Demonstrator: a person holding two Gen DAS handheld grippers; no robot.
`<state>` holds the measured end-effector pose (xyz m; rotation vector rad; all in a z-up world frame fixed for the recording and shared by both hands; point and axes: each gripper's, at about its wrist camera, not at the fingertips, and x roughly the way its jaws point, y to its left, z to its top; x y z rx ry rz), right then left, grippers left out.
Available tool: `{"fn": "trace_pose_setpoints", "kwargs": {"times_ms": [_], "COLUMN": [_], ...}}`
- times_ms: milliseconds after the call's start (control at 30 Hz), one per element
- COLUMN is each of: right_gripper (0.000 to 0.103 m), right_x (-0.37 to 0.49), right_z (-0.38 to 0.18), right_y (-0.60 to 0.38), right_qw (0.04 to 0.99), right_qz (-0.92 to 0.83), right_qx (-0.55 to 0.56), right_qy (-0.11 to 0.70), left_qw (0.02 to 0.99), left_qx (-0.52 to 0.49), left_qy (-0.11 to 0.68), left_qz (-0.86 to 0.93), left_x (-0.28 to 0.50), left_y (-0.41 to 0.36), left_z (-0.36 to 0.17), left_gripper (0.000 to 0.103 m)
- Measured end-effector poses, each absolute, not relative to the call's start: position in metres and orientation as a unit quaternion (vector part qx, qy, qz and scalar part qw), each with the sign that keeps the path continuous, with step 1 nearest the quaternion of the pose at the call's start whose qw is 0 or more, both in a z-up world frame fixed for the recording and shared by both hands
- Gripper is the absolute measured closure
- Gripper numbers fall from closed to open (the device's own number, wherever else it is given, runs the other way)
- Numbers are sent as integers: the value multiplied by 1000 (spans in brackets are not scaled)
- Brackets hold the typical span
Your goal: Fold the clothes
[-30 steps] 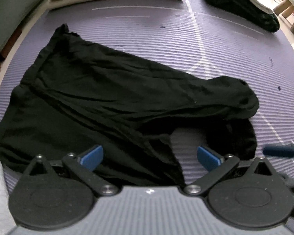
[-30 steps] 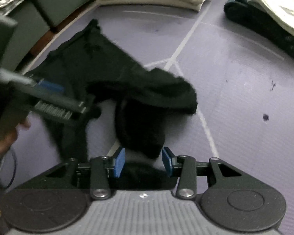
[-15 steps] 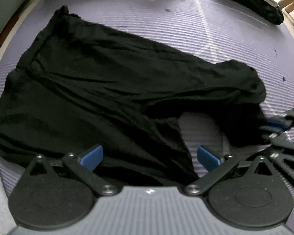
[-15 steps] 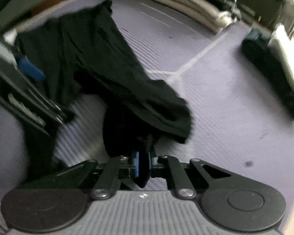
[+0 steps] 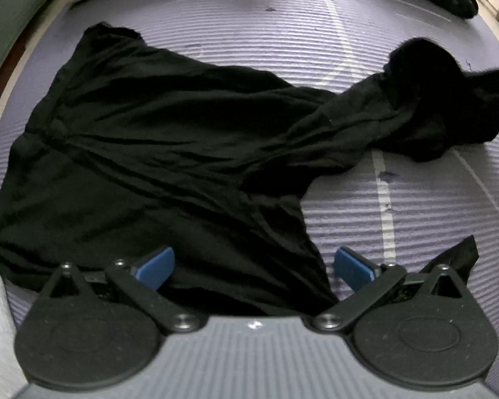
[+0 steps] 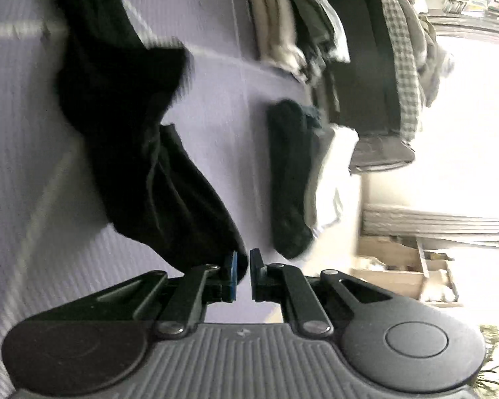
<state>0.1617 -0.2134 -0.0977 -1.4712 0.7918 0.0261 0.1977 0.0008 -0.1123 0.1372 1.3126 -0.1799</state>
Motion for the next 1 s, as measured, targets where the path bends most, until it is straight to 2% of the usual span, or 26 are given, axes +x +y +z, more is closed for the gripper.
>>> {"fn": "trace_pose_setpoints", "kwargs": {"times_ms": [233, 333, 433, 600, 667, 767, 900, 1000], "right_gripper": [97, 93, 83, 77, 70, 70, 68, 66], "right_x": [189, 204, 225, 243, 255, 278, 303, 305], "right_z": [-96, -79, -56, -51, -52, -54, -59, -92], "right_y": [-268, -288, -306, -315, -313, -312, -310, -299], "right_qw": [638, 693, 782, 819, 827, 838, 834, 824], "right_qz": [-63, -60, -33, 3, 11, 17, 48, 70], "right_qx": [-668, -586, -392, -239, -203, -150, -131, -115], "right_qy": [377, 416, 483, 521, 524, 524, 534, 550], "left_qw": [786, 786, 790, 800, 801, 802, 802, 799], "left_qx": [57, 55, 45, 21, 12, 5, -4, -12], "left_qy": [610, 610, 606, 596, 595, 593, 595, 599], "left_qz": [-82, -81, -77, -65, -64, -64, -60, -56], "left_x": [202, 203, 206, 213, 214, 215, 218, 217], "left_y": [3, 3, 6, 12, 13, 15, 17, 19], "left_z": [-112, -111, -108, -102, -100, -98, -102, -102], "left_gripper": [0, 0, 0, 0, 0, 0, 0, 0]}}
